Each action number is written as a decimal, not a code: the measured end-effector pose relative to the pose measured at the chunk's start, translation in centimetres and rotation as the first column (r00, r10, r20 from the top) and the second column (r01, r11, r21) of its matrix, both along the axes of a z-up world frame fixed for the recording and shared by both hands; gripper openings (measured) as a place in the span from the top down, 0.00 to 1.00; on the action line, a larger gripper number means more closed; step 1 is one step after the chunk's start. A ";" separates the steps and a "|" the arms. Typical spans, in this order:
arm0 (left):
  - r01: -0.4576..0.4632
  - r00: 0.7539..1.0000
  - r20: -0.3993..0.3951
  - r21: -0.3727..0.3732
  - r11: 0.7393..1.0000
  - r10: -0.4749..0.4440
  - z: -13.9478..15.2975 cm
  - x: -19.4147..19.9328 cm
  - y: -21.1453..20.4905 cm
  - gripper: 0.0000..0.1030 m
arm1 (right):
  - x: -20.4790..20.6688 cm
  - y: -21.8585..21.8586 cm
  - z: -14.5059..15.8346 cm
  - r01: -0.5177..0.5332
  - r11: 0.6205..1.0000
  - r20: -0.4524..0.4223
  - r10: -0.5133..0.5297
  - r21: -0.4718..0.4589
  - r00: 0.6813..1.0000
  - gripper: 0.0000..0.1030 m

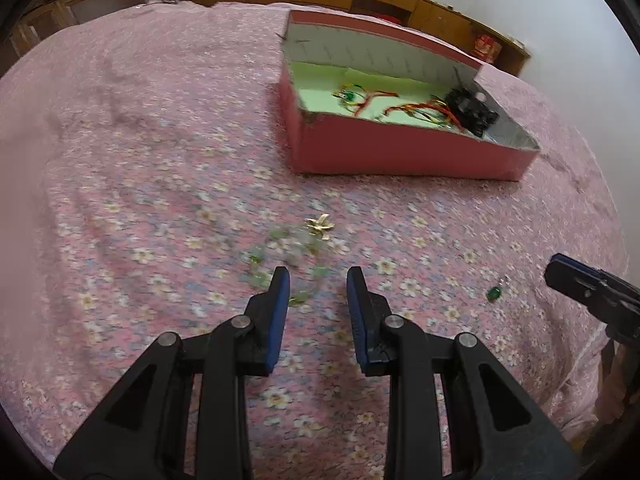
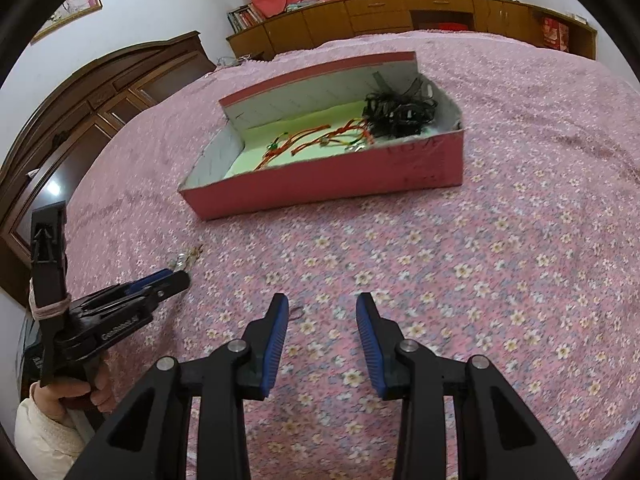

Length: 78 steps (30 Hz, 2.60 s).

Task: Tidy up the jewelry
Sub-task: 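Grasp the jade bead bracelet with the left tool while the right tool grasps a green bead earring, then carry the jade bracelet and green bead earring into the box with both tools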

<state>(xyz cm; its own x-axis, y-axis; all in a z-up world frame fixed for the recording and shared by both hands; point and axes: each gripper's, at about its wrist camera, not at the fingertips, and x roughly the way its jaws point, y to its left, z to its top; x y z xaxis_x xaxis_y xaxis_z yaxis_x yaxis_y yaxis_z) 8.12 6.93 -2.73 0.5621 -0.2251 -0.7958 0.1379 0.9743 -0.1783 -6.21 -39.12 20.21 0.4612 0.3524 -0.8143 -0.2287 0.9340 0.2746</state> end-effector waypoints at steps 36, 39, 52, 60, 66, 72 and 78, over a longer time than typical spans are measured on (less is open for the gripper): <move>-0.036 0.999 0.027 -0.035 0.999 0.037 -1.0 1.1 1.4 0.75 | 1.2 4.4 -3.9 -0.072 0.997 -0.083 0.069 -0.038 0.994 0.84; -0.049 0.998 0.023 -0.053 0.997 0.050 -0.8 0.9 1.5 0.78 | 1.1 3.8 -3.9 -0.073 0.997 -0.079 0.071 -0.021 0.994 0.89; -0.074 0.997 0.027 -0.118 0.990 0.077 1.3 -1.0 1.1 0.83 | 0.4 0.6 -1.9 -0.070 0.997 -0.002 0.070 0.035 0.998 0.89; -0.061 0.994 0.086 -0.118 0.991 0.071 3.9 -1.6 0.2 0.83 | 0.1 -0.9 0.4 -0.067 0.997 0.100 0.064 0.032 0.993 0.89; -0.053 0.987 0.144 -0.115 0.992 0.070 5.8 -1.3 -1.0 0.83 | 0.1 -1.0 1.9 -0.073 0.997 0.173 0.066 0.032 0.983 0.89; -0.052 0.975 0.213 -0.093 0.994 0.071 7.1 -1.2 -2.4 0.83 | 0.1 -1.0 3.5 -0.085 0.996 0.269 0.077 0.021 0.960 0.89; -0.051 0.964 0.254 -0.094 0.994 0.074 8.0 -0.9 -3.1 0.83 | -0.1 -0.7 4.7 -0.097 0.995 0.355 0.093 -0.006 0.930 0.89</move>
<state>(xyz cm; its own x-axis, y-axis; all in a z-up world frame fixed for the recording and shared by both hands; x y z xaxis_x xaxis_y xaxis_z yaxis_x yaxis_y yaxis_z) 7.18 3.82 5.27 0.7602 -0.2439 -0.6021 0.1292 0.9651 -0.2279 -6.31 -39.80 24.93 0.6827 0.4168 -0.6001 -0.4005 0.9005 0.1697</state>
